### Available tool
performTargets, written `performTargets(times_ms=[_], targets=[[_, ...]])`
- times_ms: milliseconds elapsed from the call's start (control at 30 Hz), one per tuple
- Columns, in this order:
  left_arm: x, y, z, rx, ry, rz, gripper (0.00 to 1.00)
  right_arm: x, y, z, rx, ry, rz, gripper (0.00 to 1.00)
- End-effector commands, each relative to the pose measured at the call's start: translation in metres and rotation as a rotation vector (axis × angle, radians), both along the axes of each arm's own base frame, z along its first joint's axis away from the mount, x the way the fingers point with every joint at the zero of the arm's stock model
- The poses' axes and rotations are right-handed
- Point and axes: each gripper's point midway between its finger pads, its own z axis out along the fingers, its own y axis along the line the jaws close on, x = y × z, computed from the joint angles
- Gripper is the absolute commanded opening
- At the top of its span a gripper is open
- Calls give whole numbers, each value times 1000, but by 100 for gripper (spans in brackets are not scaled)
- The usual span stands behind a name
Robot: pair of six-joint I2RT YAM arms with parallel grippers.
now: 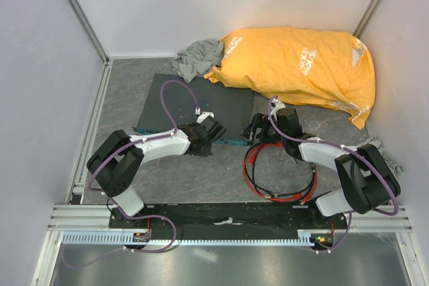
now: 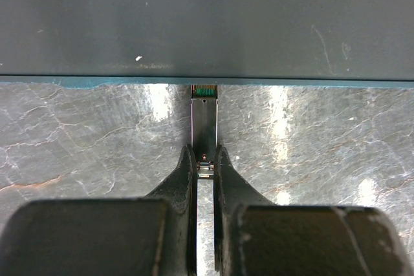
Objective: Insert the plug into the switch port
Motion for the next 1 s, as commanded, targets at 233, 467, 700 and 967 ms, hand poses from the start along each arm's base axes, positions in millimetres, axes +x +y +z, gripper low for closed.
performTargets(times_ms=[233, 467, 700, 967], targets=[[8, -4, 17, 14, -6, -27, 2, 4, 4, 12, 30, -38, 6, 94], [15, -12, 20, 2, -18, -41, 2, 4, 3, 12, 28, -42, 6, 94], [13, -12, 13, 2, 11, -47, 2, 4, 3, 11, 25, -40, 7, 94], [15, -16, 14, -10, 9, -52, 2, 4, 3, 10, 24, -37, 6, 94]])
